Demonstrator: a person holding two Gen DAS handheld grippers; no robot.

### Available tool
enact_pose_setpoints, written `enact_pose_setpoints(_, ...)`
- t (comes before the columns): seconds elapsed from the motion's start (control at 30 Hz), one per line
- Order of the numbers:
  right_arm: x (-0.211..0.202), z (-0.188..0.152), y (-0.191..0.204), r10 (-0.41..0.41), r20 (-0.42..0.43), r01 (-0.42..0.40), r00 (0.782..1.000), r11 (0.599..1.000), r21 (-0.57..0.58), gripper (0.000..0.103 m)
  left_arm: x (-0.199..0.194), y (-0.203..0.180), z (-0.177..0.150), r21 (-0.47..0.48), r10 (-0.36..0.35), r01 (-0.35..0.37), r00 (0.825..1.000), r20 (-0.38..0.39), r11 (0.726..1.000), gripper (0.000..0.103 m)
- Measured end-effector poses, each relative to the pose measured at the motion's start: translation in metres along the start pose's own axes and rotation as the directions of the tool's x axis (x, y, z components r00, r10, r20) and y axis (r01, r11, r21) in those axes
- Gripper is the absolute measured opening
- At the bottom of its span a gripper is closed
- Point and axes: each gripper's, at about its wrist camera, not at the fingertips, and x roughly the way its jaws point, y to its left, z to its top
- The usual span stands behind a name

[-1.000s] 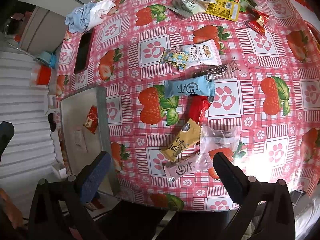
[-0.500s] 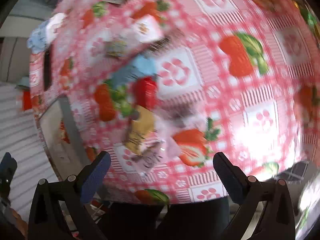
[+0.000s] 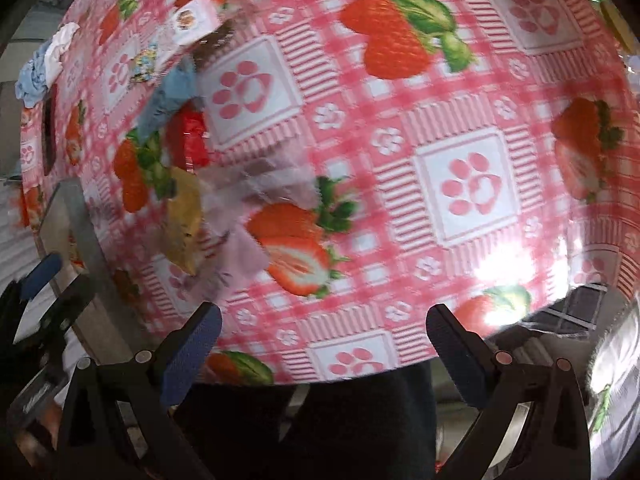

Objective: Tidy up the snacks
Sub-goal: 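Grasp the gold packet with the left gripper while the right grasps a clear wrapped candy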

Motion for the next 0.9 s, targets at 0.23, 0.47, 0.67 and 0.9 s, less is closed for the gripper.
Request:
enact_pose_setpoints(0.23,-0.002,-0.008,-0.037,-0.042,-0.017,0.042,0.999,0.999,0.031,0.103,0.054,-0.024,0.018,0.028,-0.005,0.007,0.997,-0.075,1.000,0.082)
enact_pose_setpoints(0.47,0.001,-0.014,-0.038,-0.068,-0.014,0.067,0.998,0.996,-0.053,0.103,0.070,-0.020,0.021,0.002,0.063,-0.063,0.995,-0.078,0.998,0.082)
enact_pose_setpoints(0.67,0.005,0.000,-0.005,-0.162,0.041,0.167,0.986,0.953,-0.252,0.103,0.073,0.019,0.012,-0.091,0.085,-0.096,0.990,-0.117,0.991,0.083)
enact_pose_setpoints(0.9,0.020,0.027,0.045,-0.282,0.147,0.317,0.948,0.811,-0.492,0.103,0.061,0.029,0.007,-0.121,0.070,-0.082,0.993,-0.098,0.989,0.083)
